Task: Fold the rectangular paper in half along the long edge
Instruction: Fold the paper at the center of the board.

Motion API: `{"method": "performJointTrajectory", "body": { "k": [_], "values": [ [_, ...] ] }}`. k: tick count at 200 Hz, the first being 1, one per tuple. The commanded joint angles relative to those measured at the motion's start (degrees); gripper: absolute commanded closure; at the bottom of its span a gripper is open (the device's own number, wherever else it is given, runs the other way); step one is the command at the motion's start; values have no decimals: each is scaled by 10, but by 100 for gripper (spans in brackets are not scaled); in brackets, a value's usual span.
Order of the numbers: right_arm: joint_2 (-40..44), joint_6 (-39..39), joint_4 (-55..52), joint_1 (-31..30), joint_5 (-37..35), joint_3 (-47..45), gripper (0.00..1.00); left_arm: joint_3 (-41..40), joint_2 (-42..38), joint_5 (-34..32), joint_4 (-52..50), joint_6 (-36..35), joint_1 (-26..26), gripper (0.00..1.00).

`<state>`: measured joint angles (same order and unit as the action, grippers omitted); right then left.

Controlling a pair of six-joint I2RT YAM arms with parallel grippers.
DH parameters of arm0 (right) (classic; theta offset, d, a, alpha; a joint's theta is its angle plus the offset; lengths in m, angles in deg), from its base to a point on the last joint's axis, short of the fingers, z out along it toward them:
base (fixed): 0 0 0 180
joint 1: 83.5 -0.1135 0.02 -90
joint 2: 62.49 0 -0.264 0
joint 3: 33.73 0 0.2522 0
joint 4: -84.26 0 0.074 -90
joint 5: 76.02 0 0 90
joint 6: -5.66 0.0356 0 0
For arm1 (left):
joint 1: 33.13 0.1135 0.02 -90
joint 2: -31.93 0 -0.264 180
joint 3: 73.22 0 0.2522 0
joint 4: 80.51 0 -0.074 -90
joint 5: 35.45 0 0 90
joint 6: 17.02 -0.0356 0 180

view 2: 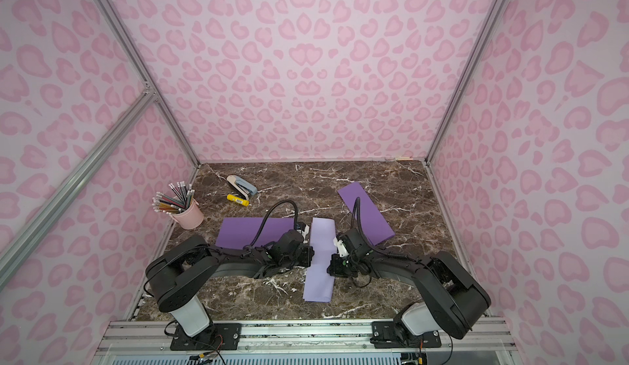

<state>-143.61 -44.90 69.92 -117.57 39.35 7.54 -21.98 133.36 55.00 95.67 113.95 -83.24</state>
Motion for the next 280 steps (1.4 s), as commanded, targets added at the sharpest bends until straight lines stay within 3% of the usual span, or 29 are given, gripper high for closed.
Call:
{"method": "performJointTrajectory", "body": {
  "k": [1, 33, 69, 147, 192, 228, 255, 280],
  "values": [
    [19, 4, -20, 14, -18, -39, 100, -9, 5, -2, -103, 1, -1, 96],
    [86, -3, -59, 48, -19, -79, 100, -12, 3, -4, -104, 0, -1, 96],
    [149, -17, -125, 63, -24, -52, 100, -10, 4, -4, -104, 0, -1, 96],
    [83, 18, -77, -21, -22, 4, 100, -9, 11, -2, -105, 1, -1, 96],
    [116, 26, -81, -6, -19, -62, 100, -5, 15, -2, -106, -4, -2, 96],
    [183, 3, -132, 41, -4, -110, 100, -7, 12, -4, -109, -5, -2, 96],
    [229, -12, -167, 54, -11, -83, 100, -6, 10, -5, -111, -6, -2, 96],
    [201, -10, -149, 45, -9, -38, 100, -3, 12, -4, -111, -6, -1, 96]
  ]
}}
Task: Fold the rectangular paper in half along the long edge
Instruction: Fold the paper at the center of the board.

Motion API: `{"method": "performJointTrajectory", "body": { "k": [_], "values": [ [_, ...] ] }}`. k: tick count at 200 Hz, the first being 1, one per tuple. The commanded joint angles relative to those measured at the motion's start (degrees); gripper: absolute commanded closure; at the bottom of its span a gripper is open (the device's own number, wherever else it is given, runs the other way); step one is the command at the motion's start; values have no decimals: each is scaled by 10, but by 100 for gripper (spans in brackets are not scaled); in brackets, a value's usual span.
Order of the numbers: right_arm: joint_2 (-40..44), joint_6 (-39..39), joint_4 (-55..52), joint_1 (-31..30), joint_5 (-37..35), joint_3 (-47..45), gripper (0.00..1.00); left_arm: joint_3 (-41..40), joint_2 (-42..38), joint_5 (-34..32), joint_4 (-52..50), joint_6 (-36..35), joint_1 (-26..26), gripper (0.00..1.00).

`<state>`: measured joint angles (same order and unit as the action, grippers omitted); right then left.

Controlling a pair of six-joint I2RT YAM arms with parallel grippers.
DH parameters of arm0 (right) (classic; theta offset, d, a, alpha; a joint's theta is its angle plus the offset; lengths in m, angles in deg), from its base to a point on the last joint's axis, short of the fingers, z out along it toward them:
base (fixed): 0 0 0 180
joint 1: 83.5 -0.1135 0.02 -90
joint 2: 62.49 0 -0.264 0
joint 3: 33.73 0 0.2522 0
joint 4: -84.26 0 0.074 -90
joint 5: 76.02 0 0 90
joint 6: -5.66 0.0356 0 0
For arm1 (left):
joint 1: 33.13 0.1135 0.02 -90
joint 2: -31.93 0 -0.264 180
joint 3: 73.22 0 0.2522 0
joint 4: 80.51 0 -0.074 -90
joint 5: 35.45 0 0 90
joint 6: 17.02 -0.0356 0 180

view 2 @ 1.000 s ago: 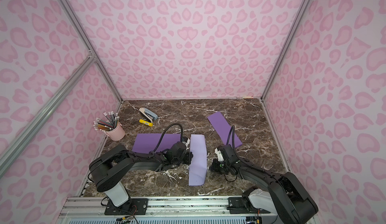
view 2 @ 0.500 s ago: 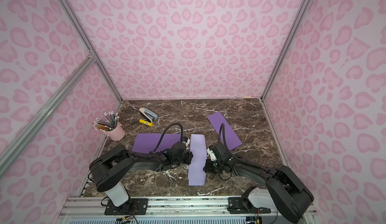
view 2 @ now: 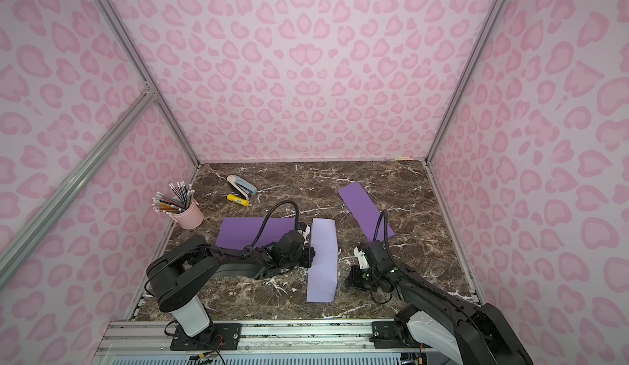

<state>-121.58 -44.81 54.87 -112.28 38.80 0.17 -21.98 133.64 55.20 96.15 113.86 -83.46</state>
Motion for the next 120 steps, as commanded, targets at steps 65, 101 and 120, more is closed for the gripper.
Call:
{"method": "performJointTrajectory", "body": {
  "k": [65, 101, 120],
  "values": [
    [-130, 7, 56, -84, 5, 69, 100, -2, 14, -6, -116, -5, 1, 96],
    [-124, -3, 41, -82, 4, 27, 100, 4, 18, -6, -120, -10, 1, 96],
    [-98, -7, 18, -76, 4, 3, 100, 4, 18, -6, -120, -9, 1, 96]
  ]
}}
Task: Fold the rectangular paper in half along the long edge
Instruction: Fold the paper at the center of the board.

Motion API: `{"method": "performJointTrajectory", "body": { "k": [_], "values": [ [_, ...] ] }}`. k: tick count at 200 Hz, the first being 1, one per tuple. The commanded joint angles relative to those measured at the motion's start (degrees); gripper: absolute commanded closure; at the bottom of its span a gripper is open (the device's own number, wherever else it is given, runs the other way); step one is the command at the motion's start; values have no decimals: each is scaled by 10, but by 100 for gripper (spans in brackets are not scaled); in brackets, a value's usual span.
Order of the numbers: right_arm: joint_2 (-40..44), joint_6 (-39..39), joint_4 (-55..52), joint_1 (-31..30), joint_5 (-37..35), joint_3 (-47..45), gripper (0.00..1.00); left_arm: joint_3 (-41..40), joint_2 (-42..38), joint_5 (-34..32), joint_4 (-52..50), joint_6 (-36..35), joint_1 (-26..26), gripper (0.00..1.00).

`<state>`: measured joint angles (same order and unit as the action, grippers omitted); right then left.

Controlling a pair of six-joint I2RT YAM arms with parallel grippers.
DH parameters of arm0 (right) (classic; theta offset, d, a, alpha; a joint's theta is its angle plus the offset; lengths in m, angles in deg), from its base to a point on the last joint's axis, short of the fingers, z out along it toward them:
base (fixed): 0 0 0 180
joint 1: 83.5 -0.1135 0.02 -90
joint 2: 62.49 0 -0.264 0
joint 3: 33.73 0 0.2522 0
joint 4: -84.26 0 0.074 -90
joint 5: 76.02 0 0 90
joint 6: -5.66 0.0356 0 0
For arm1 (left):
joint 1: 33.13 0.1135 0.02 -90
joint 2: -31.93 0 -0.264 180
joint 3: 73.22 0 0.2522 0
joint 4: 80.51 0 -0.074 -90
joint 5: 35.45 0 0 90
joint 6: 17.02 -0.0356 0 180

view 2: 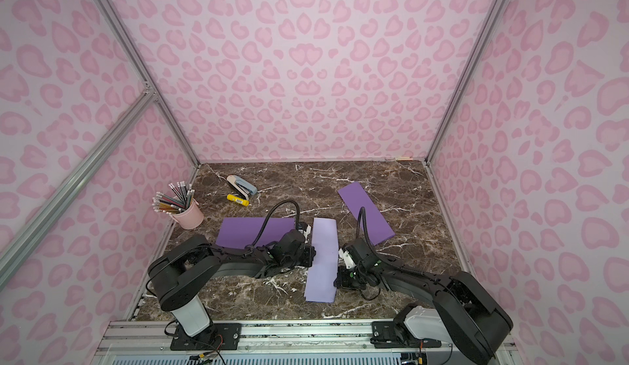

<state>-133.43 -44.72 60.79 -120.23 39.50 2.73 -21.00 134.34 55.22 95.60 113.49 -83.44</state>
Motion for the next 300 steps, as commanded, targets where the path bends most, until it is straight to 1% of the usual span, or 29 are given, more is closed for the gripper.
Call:
{"method": "performJointTrajectory", "body": {
  "k": [1, 23, 42, 65, 101, 117, 138, 183, 203, 222, 240, 267, 300],
  "values": [
    [22, -8, -42, 4, -3, -23, 100, -6, 11, -7, -114, -6, 0, 96],
    [59, -17, -72, 19, 2, -37, 100, -7, 10, -7, -114, -6, 0, 96],
    [74, -19, -86, 20, 1, -22, 100, -7, 10, -7, -114, -4, 1, 96],
    [60, -16, -82, 15, 2, 16, 100, -10, 10, -6, -112, -4, 1, 96],
    [20, 10, -39, -22, -2, 51, 100, -11, 7, -5, -113, -3, 0, 96],
    [3, 17, -28, -38, -5, 48, 100, -11, 5, -4, -113, -3, 0, 96],
    [1, 24, -26, -48, -8, 19, 100, -5, 7, -4, -116, -3, 0, 96],
    [80, 40, -61, -43, -11, -70, 100, -8, 3, -7, -118, -5, 1, 96],
    [123, 41, -85, -33, -13, -78, 100, -13, 1, -8, -119, -5, 0, 96],
    [147, 44, -92, -32, -22, -60, 100, -15, 0, -8, -118, -3, 0, 96],
    [137, 39, -97, -33, -22, -22, 100, -15, 1, -8, -117, -3, 0, 96],
    [101, 36, -94, -43, -15, 23, 100, -11, 7, -6, -116, -3, 0, 96],
    [70, 56, -53, -72, -11, 12, 100, -9, 8, -4, -115, -3, 0, 96]
  ]
}}
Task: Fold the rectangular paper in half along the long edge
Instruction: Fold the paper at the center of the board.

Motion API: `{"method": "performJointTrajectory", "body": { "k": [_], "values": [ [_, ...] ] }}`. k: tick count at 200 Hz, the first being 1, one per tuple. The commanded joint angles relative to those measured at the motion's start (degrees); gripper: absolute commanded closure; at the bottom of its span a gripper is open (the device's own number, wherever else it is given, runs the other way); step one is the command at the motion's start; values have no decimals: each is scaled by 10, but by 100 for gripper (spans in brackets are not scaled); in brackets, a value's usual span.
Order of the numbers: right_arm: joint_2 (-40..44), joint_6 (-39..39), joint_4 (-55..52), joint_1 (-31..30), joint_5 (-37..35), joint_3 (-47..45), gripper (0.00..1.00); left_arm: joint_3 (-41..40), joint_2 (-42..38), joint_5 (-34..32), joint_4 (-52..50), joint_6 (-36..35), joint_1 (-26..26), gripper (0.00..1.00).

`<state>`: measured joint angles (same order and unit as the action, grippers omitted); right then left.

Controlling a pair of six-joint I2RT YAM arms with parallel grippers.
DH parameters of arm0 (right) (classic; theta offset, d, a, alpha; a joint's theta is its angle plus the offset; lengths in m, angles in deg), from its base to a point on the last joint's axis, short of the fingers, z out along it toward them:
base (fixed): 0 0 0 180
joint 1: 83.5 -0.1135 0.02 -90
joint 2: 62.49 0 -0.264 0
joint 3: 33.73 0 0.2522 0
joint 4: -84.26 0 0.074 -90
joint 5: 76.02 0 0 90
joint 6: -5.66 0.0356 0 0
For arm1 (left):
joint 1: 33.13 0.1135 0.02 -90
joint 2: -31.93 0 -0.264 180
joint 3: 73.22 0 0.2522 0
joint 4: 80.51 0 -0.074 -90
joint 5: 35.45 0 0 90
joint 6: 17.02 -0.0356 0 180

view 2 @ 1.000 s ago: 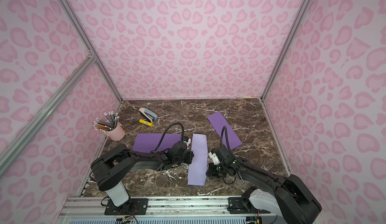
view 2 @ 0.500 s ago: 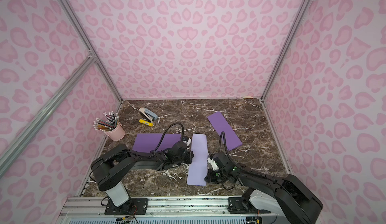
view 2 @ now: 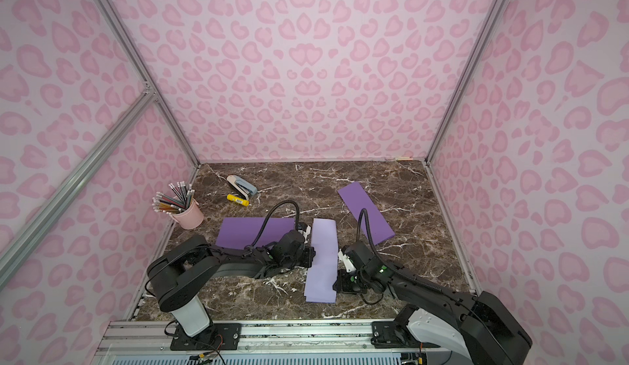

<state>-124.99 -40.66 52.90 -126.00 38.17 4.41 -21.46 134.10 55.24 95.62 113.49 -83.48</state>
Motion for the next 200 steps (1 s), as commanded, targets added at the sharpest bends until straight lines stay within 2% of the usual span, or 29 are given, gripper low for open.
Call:
{"method": "performJointTrajectory", "body": {
  "k": [1, 27, 41, 68, 92, 105, 157, 200],
  "values": [
    [-15, 16, 27, -15, 3, -6, 100, -5, 10, -5, -116, -3, 1, 96],
    [-8, 36, 37, -27, 6, -46, 100, -3, 9, -6, -120, -4, 0, 96],
    [20, 49, 36, -24, 6, -85, 100, -4, 8, -7, -120, -4, 0, 96],
    [94, 45, -29, 7, 0, -131, 100, -6, 7, -8, -122, -7, 0, 96],
    [180, 39, -71, 41, -6, -122, 100, -4, 8, -8, -122, -7, 0, 96],
    [193, 31, -76, 62, 2, -96, 100, -2, 10, -7, -121, -7, 0, 96],
    [36, -25, 4, 77, -34, 38, 100, 1, 14, -4, -120, -9, 0, 96],
    [-115, -87, 75, 144, -1, 146, 100, 2, 13, -2, -122, -10, 0, 96]
  ]
}}
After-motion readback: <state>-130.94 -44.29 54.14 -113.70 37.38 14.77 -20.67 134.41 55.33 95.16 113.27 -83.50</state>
